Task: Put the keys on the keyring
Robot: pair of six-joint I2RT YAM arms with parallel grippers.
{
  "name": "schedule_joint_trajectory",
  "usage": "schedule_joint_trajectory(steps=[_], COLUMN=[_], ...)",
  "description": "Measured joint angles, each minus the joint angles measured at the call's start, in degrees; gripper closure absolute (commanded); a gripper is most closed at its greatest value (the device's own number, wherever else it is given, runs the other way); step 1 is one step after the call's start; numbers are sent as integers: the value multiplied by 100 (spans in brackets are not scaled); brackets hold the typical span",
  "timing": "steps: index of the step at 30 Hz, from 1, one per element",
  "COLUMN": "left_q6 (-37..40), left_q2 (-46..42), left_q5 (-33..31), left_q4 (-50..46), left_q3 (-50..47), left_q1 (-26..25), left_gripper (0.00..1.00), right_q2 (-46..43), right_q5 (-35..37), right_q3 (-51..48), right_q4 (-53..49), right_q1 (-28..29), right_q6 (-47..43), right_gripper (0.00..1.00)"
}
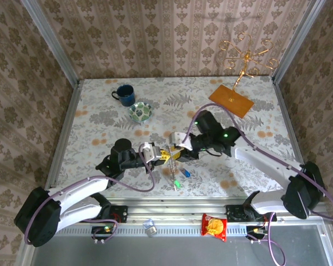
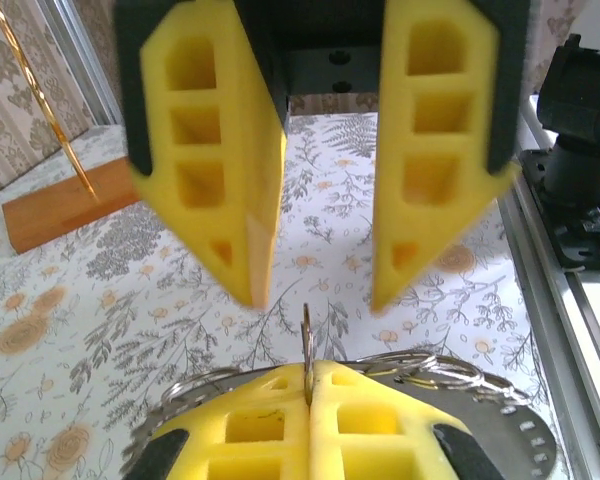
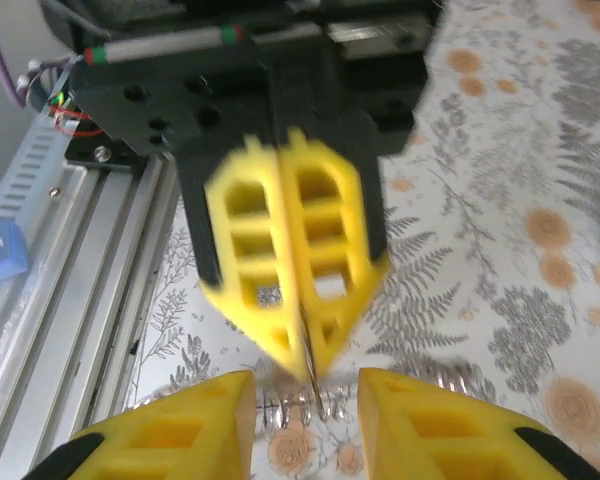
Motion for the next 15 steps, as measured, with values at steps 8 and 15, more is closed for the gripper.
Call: schedule_joint_trajectory(steps=[8,15], left_q6=[-260,-391], left_q2=[221,321], left_q5=[83,146], left_q4=[741,1095], left_q3=[-199,-219], left_q1=[0,2], left_gripper=[100,100], right_q2=[-201,9], right_q5=[-509,-708], right_q3=[-658,-658], right_q4=[1128,1412], right_q1=[-251,-238], right_q6=[684,809], right_gripper=[67,75])
